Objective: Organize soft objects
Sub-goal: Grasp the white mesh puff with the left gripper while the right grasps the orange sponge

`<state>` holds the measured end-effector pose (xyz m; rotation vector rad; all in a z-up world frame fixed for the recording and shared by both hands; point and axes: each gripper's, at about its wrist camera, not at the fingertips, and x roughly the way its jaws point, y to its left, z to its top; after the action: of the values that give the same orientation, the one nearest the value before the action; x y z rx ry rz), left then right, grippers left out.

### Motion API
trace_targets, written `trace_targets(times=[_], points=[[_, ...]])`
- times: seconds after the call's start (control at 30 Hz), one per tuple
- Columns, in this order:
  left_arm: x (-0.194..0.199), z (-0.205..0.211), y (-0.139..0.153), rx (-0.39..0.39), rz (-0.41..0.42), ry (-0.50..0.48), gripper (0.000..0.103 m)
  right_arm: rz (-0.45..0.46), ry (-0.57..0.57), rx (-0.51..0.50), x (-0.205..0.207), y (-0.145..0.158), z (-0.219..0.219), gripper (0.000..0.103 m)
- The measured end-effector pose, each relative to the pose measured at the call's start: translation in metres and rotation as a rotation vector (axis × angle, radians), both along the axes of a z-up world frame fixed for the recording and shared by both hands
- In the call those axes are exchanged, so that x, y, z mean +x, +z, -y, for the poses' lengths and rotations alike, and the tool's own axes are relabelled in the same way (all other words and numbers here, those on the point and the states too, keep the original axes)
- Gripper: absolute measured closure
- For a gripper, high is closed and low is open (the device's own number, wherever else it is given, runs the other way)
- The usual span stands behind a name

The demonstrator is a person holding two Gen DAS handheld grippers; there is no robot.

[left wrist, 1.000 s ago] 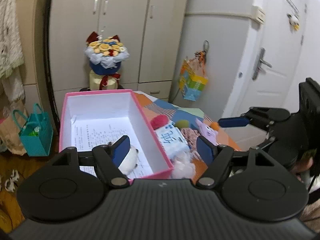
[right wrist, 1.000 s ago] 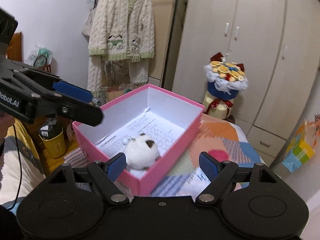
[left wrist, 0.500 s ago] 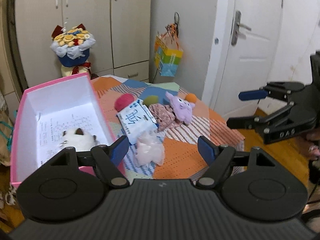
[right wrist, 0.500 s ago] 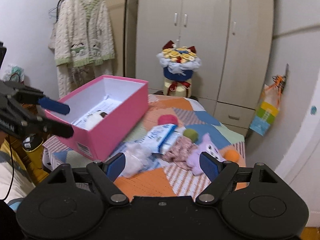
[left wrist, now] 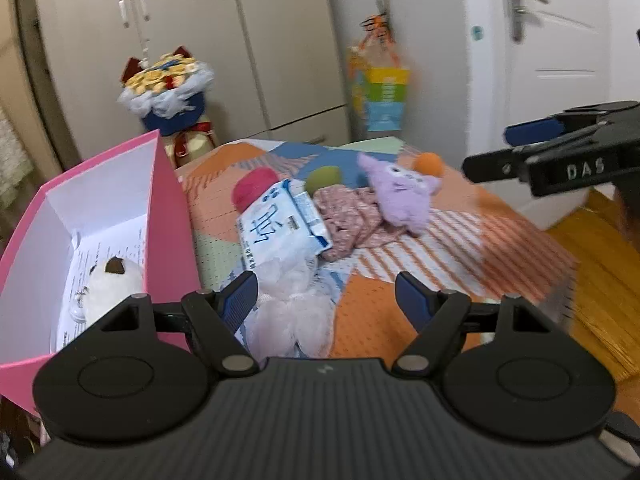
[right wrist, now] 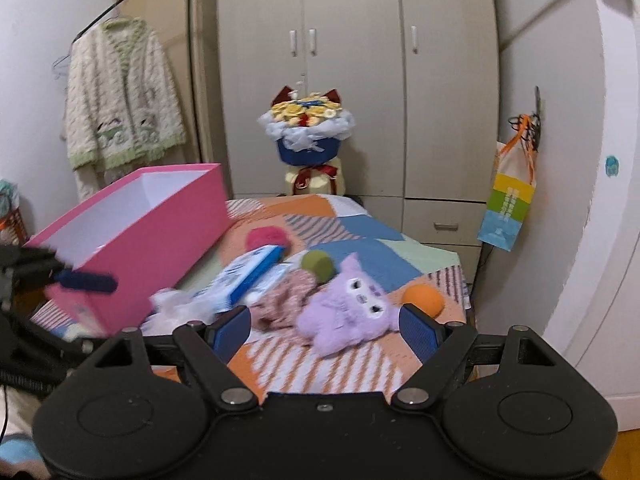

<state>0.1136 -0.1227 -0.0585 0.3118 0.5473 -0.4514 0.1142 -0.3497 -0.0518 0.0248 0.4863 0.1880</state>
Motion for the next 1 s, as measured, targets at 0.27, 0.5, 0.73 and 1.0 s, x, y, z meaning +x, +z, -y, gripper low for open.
trace_targets(times=[0.27,0.5,0.73,1.0], points=[[0.032,0.017,-0.025,0.042,-0.002,0.141,0.028,-0.002,-0.069,0.029,0.052,-0.026,0.036,0.019],[0.042,0.022,-0.039,0.049,-0.003,0.210,0.028,-0.037,-0.072,0.069,0.095,-0.045,0.053,0.028],[0.051,0.028,-0.046,0.035,-0.063,0.267,0.030,-0.089,-0.098,0.172,0.124,-0.064,0.071,0.032],[0.057,0.022,-0.056,-0.015,-0.085,0.312,0.049,-0.172,-0.100,0.272,0.145,-0.085,0.085,0.035]])
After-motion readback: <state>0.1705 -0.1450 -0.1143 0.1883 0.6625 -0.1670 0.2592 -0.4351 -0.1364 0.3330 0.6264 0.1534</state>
